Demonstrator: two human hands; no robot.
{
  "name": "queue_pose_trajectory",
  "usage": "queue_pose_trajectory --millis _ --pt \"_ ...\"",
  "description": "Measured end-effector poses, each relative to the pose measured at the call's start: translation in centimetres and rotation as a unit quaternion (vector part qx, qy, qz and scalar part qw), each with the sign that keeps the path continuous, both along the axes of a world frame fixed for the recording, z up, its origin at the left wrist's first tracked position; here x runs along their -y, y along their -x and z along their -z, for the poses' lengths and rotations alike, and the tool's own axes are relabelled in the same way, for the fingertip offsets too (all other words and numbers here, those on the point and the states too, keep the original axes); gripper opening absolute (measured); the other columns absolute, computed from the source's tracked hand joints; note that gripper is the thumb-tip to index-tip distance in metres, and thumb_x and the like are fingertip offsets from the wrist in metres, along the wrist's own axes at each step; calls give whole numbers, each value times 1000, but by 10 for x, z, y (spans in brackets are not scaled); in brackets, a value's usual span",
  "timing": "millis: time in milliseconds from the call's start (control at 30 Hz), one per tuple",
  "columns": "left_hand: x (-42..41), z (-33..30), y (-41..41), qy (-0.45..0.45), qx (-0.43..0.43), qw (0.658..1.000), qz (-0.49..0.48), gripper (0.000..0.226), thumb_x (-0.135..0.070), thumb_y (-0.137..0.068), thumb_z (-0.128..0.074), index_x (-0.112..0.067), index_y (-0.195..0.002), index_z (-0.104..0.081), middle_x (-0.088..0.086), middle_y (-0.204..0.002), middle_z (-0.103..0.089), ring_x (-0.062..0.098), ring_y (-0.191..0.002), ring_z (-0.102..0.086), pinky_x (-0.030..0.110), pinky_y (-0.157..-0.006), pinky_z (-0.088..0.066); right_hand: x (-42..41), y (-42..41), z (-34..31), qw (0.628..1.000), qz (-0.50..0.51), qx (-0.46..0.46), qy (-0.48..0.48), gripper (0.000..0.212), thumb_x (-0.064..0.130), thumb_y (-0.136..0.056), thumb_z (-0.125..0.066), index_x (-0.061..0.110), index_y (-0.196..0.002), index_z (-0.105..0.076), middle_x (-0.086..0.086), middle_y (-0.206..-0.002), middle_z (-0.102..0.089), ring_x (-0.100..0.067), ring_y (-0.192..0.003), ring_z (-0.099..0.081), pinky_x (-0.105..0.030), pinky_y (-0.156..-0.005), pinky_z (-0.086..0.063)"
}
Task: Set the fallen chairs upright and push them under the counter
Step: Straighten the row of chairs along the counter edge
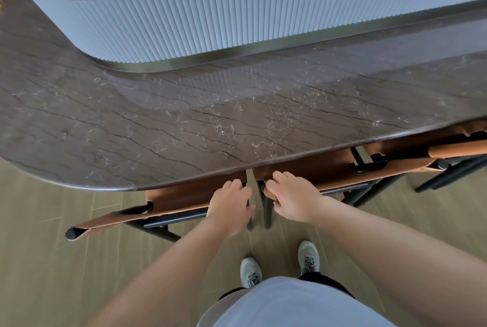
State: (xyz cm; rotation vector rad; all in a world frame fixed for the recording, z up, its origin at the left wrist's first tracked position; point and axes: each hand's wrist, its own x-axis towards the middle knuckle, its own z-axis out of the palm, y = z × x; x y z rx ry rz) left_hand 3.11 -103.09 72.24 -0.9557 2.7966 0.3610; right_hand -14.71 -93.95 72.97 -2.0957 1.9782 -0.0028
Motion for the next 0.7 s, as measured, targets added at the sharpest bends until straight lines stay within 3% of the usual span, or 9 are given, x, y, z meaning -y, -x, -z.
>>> queue_pose_trajectory --millis 100,200,300,433,567,700 --pt "-6 -9 7 -60 -102 991 -60 27 -41 -95 -54 -22 -113 -62 -4 -106 -55 17 -101 -50 33 -85 -46 -2 -1 -10 992 85 90 -15 15 32 -92 -54 22 -103 -52 5 -97 -48 -18 -86 -50 -29 -65 -43" --pt "-21 -19 23 -140 -209 955 -157 13 -36 -93 -58 -27 -99 -65 -15 -93 -55 9 -92 -54 29 -81 -47 -5 -2 -18 951 217 217 -33 11 35 -93 -56 26 -97 -52 10 -94 -48 -11 -81 -51 -29 -69 -44" --pt "-35 -28 43 -236 -293 898 -226 6 -33 -89 -59 -36 -85 -61 -15 -85 -61 2 -83 -57 21 -72 -47 -11 1 -24 887 334 319 -12 9 33 -89 -61 26 -90 -56 9 -91 -57 -8 -81 -55 -27 -67 -44" --pt "-51 -41 66 -362 -356 804 -310 5 -32 -86 -61 -33 -86 -66 -15 -83 -68 0 -75 -62 14 -62 -47 -32 18 -29 784 431 444 45 2 30 -90 -61 29 -88 -60 7 -86 -65 -11 -82 -62 -25 -66 -46" --pt "-62 -51 85 -438 -376 723 -380 8 -26 -91 -61 -25 -94 -68 -2 -87 -70 10 -77 -65 25 -65 -49 -51 56 -31 670 486 558 68 7 25 -91 -60 21 -92 -65 1 -87 -68 -16 -84 -67 -30 -70 -56" --pt "-75 -60 115 -470 -397 667 -420 9 -20 -95 -58 -19 -99 -67 0 -88 -69 12 -75 -64 28 -65 -47 -72 104 -33 602 496 621 75 9 20 -93 -58 17 -94 -66 -3 -90 -69 -18 -81 -67 -29 -67 -54"
